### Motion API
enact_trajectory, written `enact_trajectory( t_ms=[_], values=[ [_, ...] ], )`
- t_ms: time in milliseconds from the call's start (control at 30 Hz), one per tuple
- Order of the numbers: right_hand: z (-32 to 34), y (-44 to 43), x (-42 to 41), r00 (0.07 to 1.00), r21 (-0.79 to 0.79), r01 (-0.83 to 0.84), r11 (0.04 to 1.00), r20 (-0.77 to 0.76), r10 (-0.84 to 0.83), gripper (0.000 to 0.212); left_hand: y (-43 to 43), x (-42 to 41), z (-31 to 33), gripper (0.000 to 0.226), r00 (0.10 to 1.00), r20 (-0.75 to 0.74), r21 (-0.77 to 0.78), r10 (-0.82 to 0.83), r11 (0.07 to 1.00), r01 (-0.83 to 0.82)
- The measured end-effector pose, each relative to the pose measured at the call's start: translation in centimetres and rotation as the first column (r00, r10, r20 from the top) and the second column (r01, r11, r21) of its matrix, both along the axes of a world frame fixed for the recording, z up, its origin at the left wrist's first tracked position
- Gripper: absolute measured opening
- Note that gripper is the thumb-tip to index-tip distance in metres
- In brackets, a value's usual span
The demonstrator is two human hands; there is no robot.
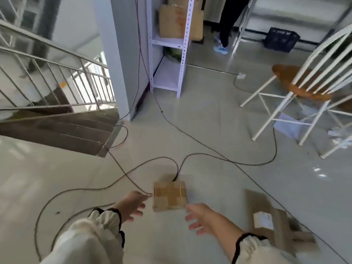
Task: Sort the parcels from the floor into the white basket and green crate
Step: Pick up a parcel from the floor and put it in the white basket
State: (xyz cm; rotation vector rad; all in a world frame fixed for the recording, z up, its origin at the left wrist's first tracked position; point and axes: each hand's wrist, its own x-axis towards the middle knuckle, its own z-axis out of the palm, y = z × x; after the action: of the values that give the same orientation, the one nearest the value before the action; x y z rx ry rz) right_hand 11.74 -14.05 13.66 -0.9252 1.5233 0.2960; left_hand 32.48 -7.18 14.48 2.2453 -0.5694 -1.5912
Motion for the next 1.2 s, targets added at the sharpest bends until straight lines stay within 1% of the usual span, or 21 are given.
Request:
enact_trajectory(
  t_ms=[100, 167, 200, 233, 300, 400, 467, 533, 600, 667, 700, 767, 833, 900, 933, 967, 1000, 1033, 1100, 1133, 1200],
  values=[
    [-11.8, -2.7, 0.1, 0.994, -0.084, 0.104, 0.991, -0.031, -0.107, 0.039, -1.8, 0.9, -12.4, 0.021, 1.0, 0.02, 0.007, -0.006, 1.0, 0.006],
    [-18.6, -4.9, 0.4, 0.984, -0.205, 0.158, 0.966, -0.052, -0.171, 0.031, -3.2, 1.2, -19.3, 0.016, 0.999, 0.05, -0.013, -0.009, 1.0, 0.009],
    [-21.5, -6.0, 0.5, 0.978, -0.272, 0.175, 0.946, -0.061, -0.198, 0.032, -4.1, 1.3, -22.4, 0.013, 0.998, 0.068, -0.036, 0.001, 0.999, 0.001],
    [-24.1, -7.1, 0.6, 0.973, -0.325, 0.189, 0.927, -0.062, -0.221, 0.034, -4.9, 1.4, -25.0, 0.011, 0.997, 0.078, -0.063, 0.013, 0.998, -0.008],
    [-28.3, -8.9, 0.8, 0.967, -0.392, 0.22, 0.893, -0.036, -0.254, 0.032, -6.6, 1.3, -29.5, 0.014, 0.996, 0.087, -0.121, 0.03, 0.992, -0.019],
    [-32.0, -10.8, 1.5, 0.959, -0.431, 0.273, 0.86, 0.048, -0.28, 0.017, -8.4, 0.9, -34.2, 0.018, 0.986, 0.121, -0.234, 0.117, 0.968, -0.086],
    [-32.8, -11.7, 2.4, 0.956, -0.447, 0.293, 0.845, 0.119, -0.269, 0.022, -8.9, 0.5, -35.7, 0.018, 0.976, 0.132, -0.267, 0.172, 0.955, -0.132],
    [-33.1, -11.7, 3.0, 0.952, -0.441, 0.305, 0.844, 0.174, -0.253, 0.026, -9.0, -0.1, -36.0, 0.013, 0.977, 0.112, -0.274, 0.183, 0.95, -0.146],
    [-32.9, -10.9, 3.2, 0.93, -0.395, 0.36, 0.845, 0.221, -0.293, 0.036, -8.8, -0.4, -35.4, 0.01, 0.973, 0.08, -0.273, 0.217, 0.943, -0.188],
    [-32.1, -10.7, 2.9, 0.884, -0.31, 0.45, 0.838, 0.286, -0.369, 0.028, -8.8, -0.5, -35.0, 0.013, 0.963, 0.053, -0.296, 0.266, 0.925, -0.239],
    [-31.7, -11.0, 2.7, 0.854, -0.273, 0.5, 0.822, 0.315, -0.415, 0.026, -9.1, -0.4, -34.8, 0.018, 0.956, 0.024, -0.32, 0.293, 0.908, -0.271],
    [-31.4, -11.9, 1.9, 0.792, -0.259, 0.588, 0.766, 0.376, -0.481, 0.028, -9.6, -0.4, -34.5, 0.027, 0.943, -0.029, -0.386, 0.333, 0.866, -0.317],
    [-31.2, -12.8, 1.2, 0.75, -0.303, 0.648, 0.699, 0.416, -0.515, 0.038, -10.0, -0.6, -34.2, 0.028, 0.929, -0.061, -0.475, 0.365, 0.808, -0.349],
    [-31.3, -12.9, 0.5, 0.731, -0.372, 0.68, 0.632, 0.416, -0.541, 0.044, -9.6, -1.5, -34.3, 0.03, 0.887, -0.146, -0.537, 0.438, 0.718, -0.443],
    [-31.5, -12.8, 0.1, 0.738, -0.404, 0.675, 0.617, 0.389, -0.552, 0.047, -9.3, -1.9, -34.4, 0.033, 0.852, -0.2, -0.53, 0.484, 0.678, -0.51],
    [-31.6, -12.6, -0.3, 0.757, -0.418, 0.653, 0.632, 0.342, -0.556, 0.05, -9.0, -2.1, -34.6, 0.037, 0.82, -0.24, -0.499, 0.52, 0.659, -0.563],
    [-31.8, -12.3, -0.8, 0.783, -0.403, 0.622, 0.671, 0.292, -0.549, 0.052, -8.7, -2.2, -34.9, 0.04, 0.806, -0.256, -0.456, 0.533, 0.669, -0.587],
    [-32.0, -11.9, -1.2, 0.815, -0.358, 0.579, 0.733, 0.245, -0.525, 0.051, -8.5, -2.0, -35.1, 0.043, 0.816, -0.253, -0.407, 0.52, 0.708, -0.578],
    [-32.2, -11.3, -1.8, 0.894, -0.24, 0.447, 0.862, 0.151, -0.422, 0.047, -8.2, -1.6, -35.7, 0.049, 0.87, -0.216, -0.308, 0.443, 0.815, -0.491],
    [-32.3, -11.2, -2.0, 0.931, -0.211, 0.366, 0.906, 0.102, -0.352, 0.046, -8.1, -1.5, -35.9, 0.051, 0.898, -0.186, -0.269, 0.398, 0.859, -0.436],
    [-32.3, -11.2, -2.2, 0.969, -0.222, 0.244, 0.944, 0.025, -0.245, 0.044, -8.0, -1.5, -36.2, 0.054, 0.929, -0.141, -0.223, 0.341, 0.904, -0.366]
  ],
)
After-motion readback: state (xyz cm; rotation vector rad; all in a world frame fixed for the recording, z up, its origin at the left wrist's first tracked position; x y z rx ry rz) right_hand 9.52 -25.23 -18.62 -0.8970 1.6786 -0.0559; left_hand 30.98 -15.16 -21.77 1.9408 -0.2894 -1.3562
